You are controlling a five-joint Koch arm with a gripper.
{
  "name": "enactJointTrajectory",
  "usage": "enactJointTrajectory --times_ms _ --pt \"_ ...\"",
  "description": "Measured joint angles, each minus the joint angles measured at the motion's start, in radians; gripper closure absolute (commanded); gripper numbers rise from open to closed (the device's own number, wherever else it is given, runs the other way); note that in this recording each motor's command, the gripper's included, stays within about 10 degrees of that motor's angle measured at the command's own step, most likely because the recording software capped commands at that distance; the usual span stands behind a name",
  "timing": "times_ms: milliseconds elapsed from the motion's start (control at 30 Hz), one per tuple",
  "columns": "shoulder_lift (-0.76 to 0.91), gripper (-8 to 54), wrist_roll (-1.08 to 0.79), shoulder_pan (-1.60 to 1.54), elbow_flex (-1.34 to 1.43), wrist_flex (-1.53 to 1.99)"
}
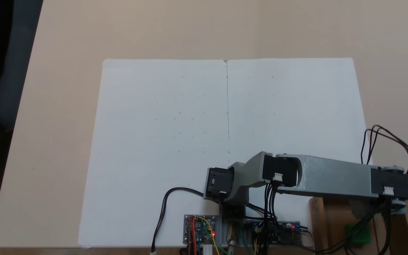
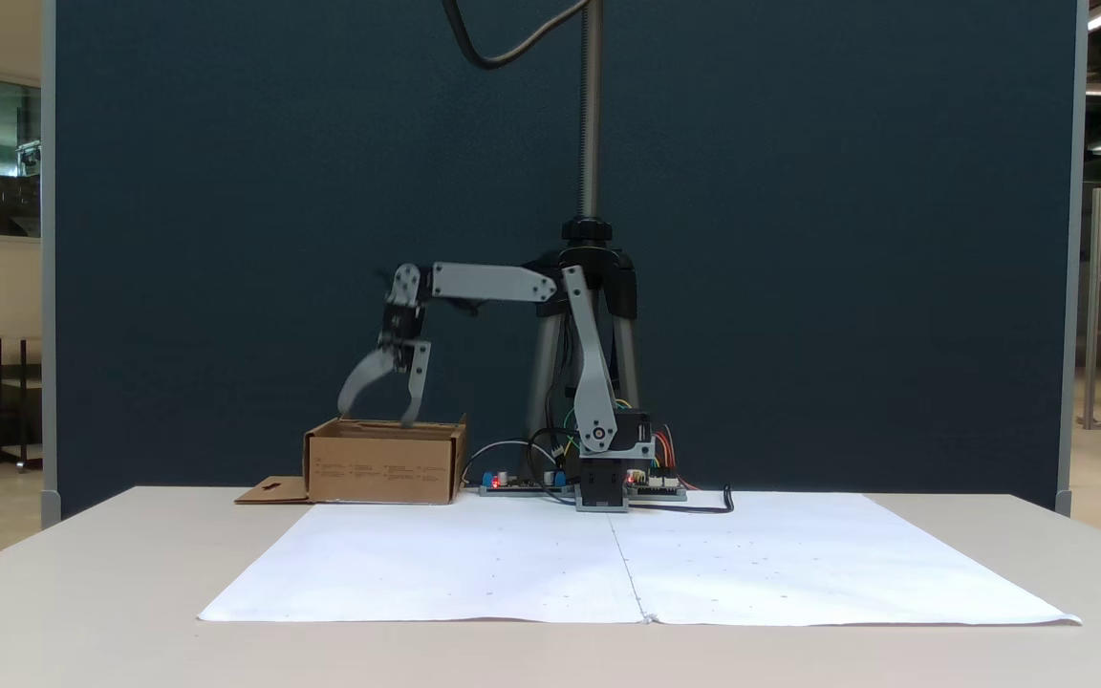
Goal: Grasp a green dice and put it in the bin.
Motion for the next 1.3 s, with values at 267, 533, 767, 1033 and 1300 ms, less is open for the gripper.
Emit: enactJointTrajectory --times_ms 267,533,767,1033,1300 --pt "0.135 2.5 0.290 -0.374 -0.261 0.002" --pt "0.170 1.8 0.425 -0.925 -0.270 -0.023" --pt "0.169 1.2 0.430 -1.262 -0.268 -0.064" --pt "0.235 1.7 0.431 -1.534 0.095 -0.333" --pt "0.428 1.5 0.431 -1.629 0.482 -0.635"
